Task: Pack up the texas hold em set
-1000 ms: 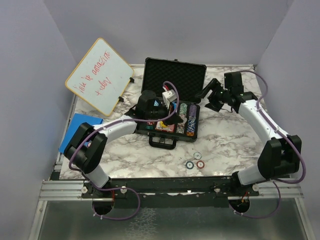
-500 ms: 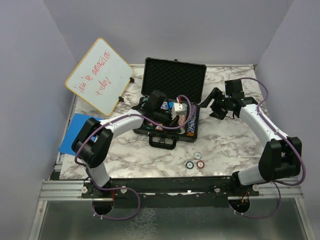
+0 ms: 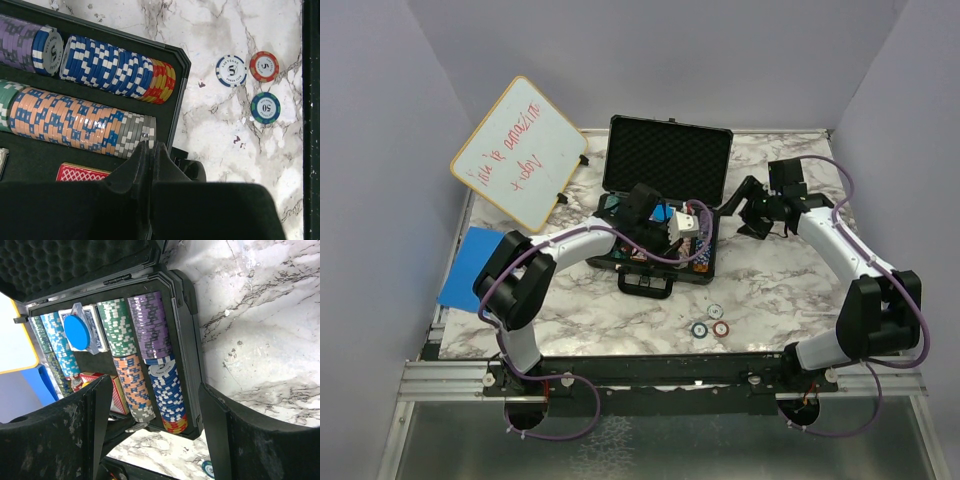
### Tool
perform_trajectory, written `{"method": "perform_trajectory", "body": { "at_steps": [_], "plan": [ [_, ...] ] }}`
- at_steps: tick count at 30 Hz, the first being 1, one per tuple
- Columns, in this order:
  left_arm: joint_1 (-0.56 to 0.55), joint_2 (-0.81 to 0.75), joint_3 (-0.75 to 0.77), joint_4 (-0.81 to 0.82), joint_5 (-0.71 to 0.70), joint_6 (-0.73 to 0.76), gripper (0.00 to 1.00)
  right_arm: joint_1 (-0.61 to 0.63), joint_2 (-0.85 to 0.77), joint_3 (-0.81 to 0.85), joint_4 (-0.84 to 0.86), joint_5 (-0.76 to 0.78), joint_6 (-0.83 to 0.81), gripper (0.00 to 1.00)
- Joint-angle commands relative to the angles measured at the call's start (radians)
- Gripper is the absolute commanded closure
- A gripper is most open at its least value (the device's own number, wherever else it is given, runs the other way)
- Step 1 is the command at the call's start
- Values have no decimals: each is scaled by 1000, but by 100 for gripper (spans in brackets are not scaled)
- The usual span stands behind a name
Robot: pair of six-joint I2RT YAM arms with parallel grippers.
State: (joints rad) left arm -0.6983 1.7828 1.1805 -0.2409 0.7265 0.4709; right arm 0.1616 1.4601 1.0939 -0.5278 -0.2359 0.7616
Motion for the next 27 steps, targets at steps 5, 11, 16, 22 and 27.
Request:
{"method": "perform_trajectory", "body": {
  "at_steps": [5,11,16,22,27],
  "plan": [
    [-9,-9,19,32,-140,39,97,-7,12,-25,10,-24,-3,25],
    [-31,-7,18,40,-224,63,78,-7,18,-36,12,-27,-5,25],
    [-47,-8,18,21,-226,83,75,-7,19,-41,8,-23,-10,25],
    [-81,-31,-13,40,-285,118,98,-7,11,-57,6,-17,-13,25],
    [-110,-85,-92,145,-396,135,100,-7,6,-69,6,-17,-15,25]
  ]
}}
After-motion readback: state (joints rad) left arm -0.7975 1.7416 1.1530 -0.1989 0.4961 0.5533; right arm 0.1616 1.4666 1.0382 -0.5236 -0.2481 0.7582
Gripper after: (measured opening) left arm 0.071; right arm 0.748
